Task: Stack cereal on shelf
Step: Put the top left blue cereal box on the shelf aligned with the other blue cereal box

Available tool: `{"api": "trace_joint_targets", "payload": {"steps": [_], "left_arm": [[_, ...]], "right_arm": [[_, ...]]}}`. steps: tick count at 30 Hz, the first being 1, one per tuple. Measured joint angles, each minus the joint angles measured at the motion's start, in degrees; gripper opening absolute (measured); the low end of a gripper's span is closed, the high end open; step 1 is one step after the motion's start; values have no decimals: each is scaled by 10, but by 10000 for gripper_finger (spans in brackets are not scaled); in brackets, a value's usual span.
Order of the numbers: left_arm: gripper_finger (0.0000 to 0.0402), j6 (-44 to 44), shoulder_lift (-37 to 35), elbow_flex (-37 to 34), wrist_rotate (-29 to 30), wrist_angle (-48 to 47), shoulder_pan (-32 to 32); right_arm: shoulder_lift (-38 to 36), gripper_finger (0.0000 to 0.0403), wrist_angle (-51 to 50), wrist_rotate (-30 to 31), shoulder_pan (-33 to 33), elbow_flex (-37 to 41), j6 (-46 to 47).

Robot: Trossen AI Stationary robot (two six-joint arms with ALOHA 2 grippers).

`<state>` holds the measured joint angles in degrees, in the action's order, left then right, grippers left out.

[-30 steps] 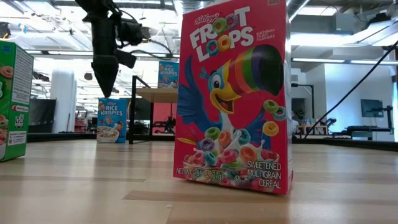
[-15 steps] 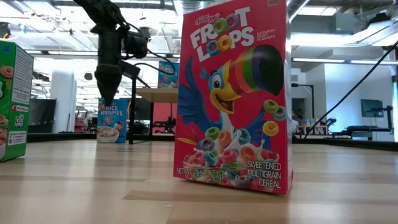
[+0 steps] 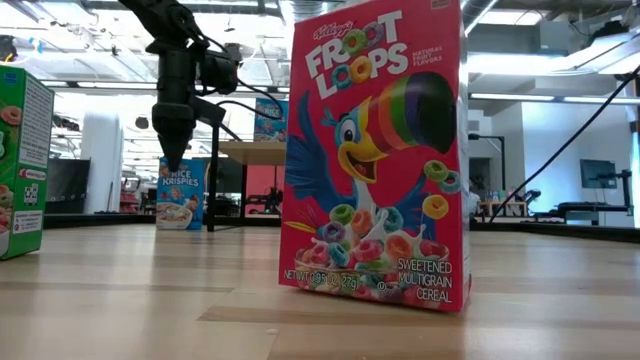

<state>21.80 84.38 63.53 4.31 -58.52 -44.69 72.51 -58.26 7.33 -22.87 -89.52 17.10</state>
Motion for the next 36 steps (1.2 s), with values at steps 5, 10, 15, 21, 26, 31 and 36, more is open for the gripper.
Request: {"api": "trace_joint_targets", "payload": {"steps": [5, 10, 15, 21, 26, 31, 36], "left_arm": [[194, 5, 0, 0, 0, 0, 0], [164, 5, 0, 0, -7, 0, 0], [153, 5, 0, 0, -7, -1, 1], [151, 5, 0, 1, -8, -17, 1], [151, 9, 0, 14, -8, -48, 1], [151, 7, -6, 36, -8, -85, 5], [151, 11, -35, 53, -8, -96, 21]], "right_arm": [[0, 255, 0, 0, 0, 0, 0], [0, 255, 0, 0, 0, 0, 4], [0, 255, 0, 0, 0, 0, 9], [0, 255, 0, 0, 0, 0, 9], [0, 255, 0, 0, 0, 0, 9], [0, 255, 0, 0, 0, 0, 10], [0, 255, 0, 0, 0, 0, 10]]}}
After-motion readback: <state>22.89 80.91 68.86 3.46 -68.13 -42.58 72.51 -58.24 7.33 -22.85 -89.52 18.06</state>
